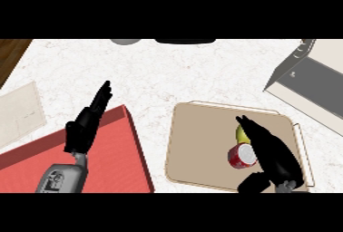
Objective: Pick the can from the tray and place it in the tiered shelf
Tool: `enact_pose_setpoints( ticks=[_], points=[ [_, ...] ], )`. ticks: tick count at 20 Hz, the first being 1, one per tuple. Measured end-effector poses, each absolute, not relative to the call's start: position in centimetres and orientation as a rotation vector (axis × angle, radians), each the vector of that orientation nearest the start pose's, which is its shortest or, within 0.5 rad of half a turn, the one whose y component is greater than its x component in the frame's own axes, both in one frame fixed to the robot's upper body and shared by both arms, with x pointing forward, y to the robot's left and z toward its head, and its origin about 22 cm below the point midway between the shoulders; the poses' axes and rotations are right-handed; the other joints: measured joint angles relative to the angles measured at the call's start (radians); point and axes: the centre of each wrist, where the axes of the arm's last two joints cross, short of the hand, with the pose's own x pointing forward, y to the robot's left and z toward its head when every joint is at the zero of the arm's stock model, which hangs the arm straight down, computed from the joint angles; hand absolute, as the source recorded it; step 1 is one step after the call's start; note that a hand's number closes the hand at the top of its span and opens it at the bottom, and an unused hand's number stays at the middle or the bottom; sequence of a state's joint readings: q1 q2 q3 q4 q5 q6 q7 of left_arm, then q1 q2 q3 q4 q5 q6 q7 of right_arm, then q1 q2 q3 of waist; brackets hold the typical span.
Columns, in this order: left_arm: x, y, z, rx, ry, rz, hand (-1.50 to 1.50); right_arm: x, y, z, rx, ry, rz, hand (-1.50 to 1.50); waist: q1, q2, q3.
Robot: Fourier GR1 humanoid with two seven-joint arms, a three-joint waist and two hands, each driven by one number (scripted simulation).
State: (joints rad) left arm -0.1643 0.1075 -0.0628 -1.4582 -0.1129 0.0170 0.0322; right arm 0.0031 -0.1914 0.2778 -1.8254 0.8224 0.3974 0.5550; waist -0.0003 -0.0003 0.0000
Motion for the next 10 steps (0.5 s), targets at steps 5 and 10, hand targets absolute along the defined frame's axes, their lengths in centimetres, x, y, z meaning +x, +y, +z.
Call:
enact_pose_setpoints(
  ticks=[5, 10],
  points=[
    [28.3, 23.0, 1.8, 0.111, -1.57, -0.253, 0.0, 22.9, -20.2, 4.5, -0.649, -1.025, 1.039, -1.5, 0.0, 0.0, 0.0],
    [28.5, 22.4, 1.4, 0.112, -1.575, -0.258, 0.0, 23.4, -20.4, 3.5, -0.646, -1.008, 1.094, 1.5, 0.0, -0.003, -0.003]
  ],
)
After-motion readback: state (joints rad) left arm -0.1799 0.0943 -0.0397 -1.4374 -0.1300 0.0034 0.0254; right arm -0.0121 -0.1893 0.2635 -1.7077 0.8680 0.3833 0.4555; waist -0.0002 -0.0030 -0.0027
